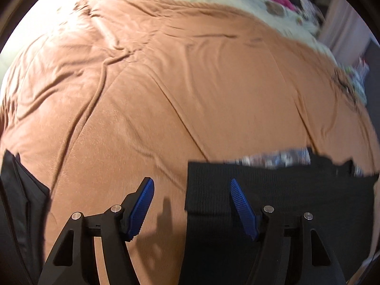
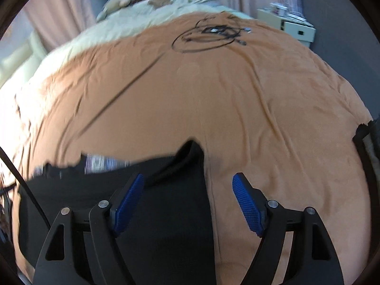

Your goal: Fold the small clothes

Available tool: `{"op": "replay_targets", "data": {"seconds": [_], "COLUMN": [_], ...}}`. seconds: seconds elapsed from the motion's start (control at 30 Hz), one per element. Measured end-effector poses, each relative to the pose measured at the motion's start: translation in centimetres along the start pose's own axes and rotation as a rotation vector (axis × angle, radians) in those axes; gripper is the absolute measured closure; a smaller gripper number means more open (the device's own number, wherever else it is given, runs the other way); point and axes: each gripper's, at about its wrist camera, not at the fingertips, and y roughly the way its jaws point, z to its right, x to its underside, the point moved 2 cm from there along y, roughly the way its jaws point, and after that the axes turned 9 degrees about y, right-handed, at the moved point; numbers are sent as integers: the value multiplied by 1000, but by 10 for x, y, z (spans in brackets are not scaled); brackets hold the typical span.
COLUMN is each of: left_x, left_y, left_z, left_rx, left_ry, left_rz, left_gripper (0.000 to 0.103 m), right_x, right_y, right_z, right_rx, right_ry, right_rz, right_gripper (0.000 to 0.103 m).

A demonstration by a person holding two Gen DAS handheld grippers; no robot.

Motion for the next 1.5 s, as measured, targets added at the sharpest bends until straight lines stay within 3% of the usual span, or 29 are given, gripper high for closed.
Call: {"op": "replay_targets", "data": {"seconds": [0.33, 0.43, 0.57, 1.2, 1.3, 1.5], "left_x": [25, 27, 25, -53, -66, -59], "left_y": [7, 15, 35, 89, 94, 77], "left_z": [44, 58, 73, 74, 66, 49], "left_rx": [12, 30, -20, -105, -133, -91], "left_ry": [196, 223, 268, 198, 182, 144], "left_rz": [-102, -118, -131, -50, -50, -47], "left_gripper": [34, 34, 34, 34, 34, 34], "right_x": [20, 26, 27, -36, -44, -38], "right_y": [5, 17, 39, 125, 125, 100], "right_z": [-54, -75, -87, -110, -105, -79], "right_rx": [27, 26, 49, 138, 158, 119], "right_ry": [-195, -265, -291, -165, -135, -100], "right_rz": [-84, -112, -138, -71, -60, -66], "right_gripper": [27, 31, 40, 41, 41, 41]}}
